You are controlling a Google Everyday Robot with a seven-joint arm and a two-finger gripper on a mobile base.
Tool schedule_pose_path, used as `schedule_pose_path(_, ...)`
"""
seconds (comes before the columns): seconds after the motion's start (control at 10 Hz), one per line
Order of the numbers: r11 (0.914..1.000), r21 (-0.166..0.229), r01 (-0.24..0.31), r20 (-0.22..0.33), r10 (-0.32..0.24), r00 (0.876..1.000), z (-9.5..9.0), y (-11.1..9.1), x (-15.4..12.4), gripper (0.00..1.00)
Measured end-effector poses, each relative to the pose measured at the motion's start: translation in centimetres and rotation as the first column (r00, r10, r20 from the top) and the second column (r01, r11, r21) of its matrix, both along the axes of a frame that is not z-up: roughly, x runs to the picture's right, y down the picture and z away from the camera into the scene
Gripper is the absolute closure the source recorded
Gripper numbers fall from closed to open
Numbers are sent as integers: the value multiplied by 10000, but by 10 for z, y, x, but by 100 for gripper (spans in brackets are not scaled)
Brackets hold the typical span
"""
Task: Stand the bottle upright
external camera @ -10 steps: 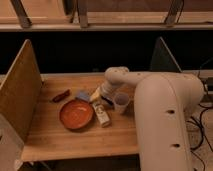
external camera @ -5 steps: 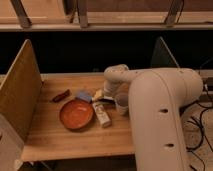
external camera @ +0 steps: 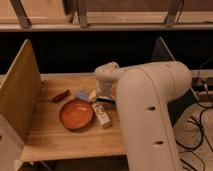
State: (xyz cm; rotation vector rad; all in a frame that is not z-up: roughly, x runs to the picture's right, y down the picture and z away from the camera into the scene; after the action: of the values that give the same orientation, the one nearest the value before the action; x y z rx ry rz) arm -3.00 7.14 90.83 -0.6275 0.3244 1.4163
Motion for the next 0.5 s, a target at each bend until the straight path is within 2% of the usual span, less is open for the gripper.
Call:
schedule_pose_path(0.3, 9998, 56, 214, -52, -214, 9998, -4, 1, -14, 20)
schedule_pose_path(0.5, 9999, -47, 125, -238, -126, 9996, -3, 5, -13, 20)
